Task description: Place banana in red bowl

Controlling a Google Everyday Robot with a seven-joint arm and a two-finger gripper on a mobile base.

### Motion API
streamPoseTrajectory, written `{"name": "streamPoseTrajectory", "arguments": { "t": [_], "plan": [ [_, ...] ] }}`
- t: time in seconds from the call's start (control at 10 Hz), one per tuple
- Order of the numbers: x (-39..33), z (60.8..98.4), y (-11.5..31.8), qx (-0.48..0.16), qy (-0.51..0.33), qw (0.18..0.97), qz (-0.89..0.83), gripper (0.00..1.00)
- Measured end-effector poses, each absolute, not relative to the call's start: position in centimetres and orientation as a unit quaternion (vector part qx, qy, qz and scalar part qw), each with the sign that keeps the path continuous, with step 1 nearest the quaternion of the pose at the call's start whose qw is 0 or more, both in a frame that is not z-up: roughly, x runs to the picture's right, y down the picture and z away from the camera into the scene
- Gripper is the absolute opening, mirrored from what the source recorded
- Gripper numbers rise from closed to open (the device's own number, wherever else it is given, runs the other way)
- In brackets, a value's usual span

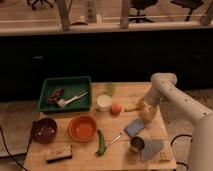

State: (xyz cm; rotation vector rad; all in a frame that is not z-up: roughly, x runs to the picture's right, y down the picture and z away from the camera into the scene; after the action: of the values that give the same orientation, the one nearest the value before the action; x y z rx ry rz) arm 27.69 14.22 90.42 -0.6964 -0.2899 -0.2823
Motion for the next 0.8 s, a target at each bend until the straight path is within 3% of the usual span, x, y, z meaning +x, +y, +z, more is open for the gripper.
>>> {"name": "streamPoseTrajectory", "arguments": {
  "t": [0.8],
  "plan": [
    [28.06,90.50,13.90,-0.335,-0.137,0.921,-0.142,0.80]
  ]
}}
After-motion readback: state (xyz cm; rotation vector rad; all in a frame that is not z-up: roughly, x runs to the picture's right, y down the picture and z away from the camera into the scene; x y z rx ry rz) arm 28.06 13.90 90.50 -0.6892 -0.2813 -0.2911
